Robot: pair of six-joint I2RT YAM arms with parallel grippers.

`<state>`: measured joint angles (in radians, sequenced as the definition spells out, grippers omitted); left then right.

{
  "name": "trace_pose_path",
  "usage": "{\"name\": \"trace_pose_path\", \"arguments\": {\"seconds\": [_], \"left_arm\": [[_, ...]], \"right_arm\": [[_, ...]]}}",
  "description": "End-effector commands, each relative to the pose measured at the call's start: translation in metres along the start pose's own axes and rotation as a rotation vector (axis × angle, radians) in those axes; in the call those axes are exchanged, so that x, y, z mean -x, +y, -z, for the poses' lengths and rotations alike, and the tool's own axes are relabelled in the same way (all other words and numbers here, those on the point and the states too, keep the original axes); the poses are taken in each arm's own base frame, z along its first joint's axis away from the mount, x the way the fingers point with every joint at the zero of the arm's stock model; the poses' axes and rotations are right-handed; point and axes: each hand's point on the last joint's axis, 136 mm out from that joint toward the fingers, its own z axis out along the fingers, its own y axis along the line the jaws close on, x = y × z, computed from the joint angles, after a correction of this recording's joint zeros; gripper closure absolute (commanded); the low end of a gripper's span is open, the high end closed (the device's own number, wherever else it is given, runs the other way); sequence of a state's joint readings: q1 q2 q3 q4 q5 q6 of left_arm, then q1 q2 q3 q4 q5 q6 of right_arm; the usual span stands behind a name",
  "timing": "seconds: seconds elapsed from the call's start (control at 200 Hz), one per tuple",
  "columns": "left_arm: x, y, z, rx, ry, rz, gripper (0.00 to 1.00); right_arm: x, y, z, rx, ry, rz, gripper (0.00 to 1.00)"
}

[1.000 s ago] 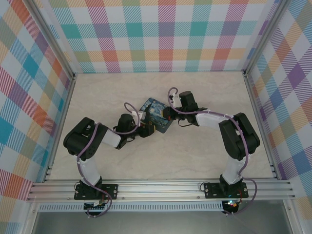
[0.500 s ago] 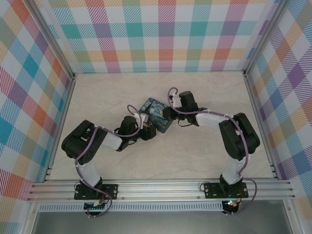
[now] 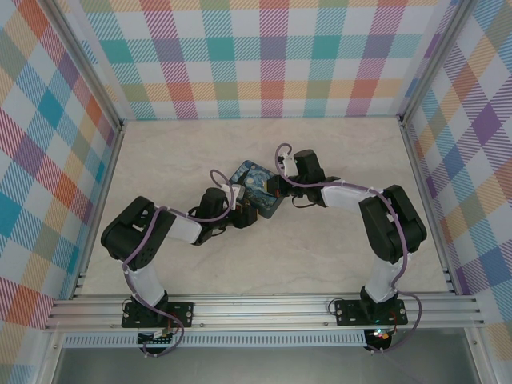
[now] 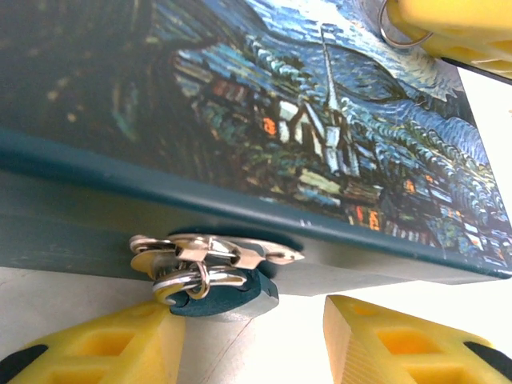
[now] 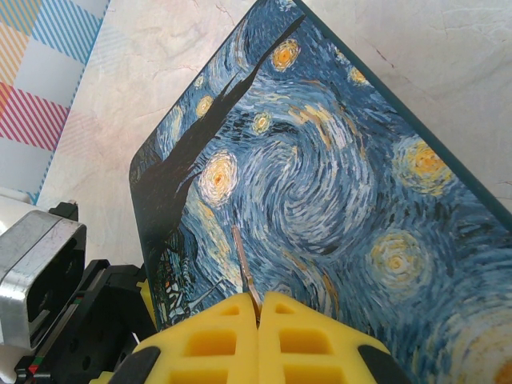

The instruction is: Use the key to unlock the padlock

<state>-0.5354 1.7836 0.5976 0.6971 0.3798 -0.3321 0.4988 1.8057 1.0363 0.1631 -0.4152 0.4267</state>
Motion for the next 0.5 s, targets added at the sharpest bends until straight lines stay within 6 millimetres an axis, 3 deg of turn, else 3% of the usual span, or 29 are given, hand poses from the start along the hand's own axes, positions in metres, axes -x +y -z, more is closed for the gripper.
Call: {"name": "trace_pose_path", "arguments": {"seconds": [0.0,0.205,0.495], "left_arm": [[-0.020,0.019,-0.007,0.068,0.062,0.055,0.51],[0.006,0.015,-0.010,0.016,-0.021,0.113,0.51],[0.011,0.020,-0.012,0.036,-0.041,0.161,0.60]], "right_arm": [[-0.015,-0.001,-0.001,-0.009,0.045,-0.008,1.00],[-0.016,-0.003,-0.001,-0.014,0.044,-0.012,1.00],[-0.018,-0.002,0.000,-0.016,0.047,-0.011,1.00]]}}
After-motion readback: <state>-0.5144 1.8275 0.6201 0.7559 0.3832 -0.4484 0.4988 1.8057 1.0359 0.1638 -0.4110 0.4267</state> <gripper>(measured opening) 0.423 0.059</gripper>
